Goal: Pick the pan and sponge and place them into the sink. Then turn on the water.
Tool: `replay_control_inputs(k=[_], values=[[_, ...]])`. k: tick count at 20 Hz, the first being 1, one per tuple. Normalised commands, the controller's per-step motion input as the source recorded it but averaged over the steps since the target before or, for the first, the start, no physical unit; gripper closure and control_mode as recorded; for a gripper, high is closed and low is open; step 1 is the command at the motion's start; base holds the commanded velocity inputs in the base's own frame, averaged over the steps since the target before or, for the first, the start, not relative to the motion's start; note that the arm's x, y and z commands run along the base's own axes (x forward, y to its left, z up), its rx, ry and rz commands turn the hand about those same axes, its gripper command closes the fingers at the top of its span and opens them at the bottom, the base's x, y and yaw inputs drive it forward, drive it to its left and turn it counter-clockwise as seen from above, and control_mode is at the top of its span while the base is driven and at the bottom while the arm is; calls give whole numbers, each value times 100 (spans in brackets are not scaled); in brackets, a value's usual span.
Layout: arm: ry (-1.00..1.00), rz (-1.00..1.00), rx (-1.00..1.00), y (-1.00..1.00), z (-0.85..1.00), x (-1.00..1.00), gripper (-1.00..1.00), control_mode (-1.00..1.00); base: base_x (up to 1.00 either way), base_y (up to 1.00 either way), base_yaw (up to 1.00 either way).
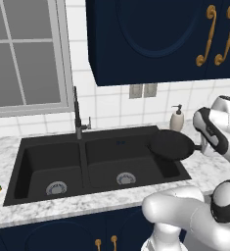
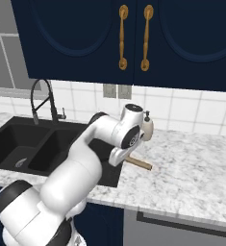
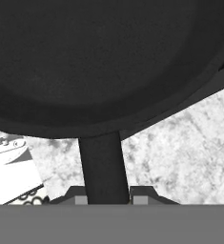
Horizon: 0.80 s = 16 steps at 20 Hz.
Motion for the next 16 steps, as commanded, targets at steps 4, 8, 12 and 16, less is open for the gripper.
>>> replay_control_inputs(k=[4,8,12,16], values=[[0,0,-12,50,0,0,100,-100,0,0,0],[2,0,-11,49,0,0,100,-100,0,0,0],[6,0,-10,47,0,0,100,-100,0,0,0],[9,0,-6,45,-4,10,100,-100,0,0,0]])
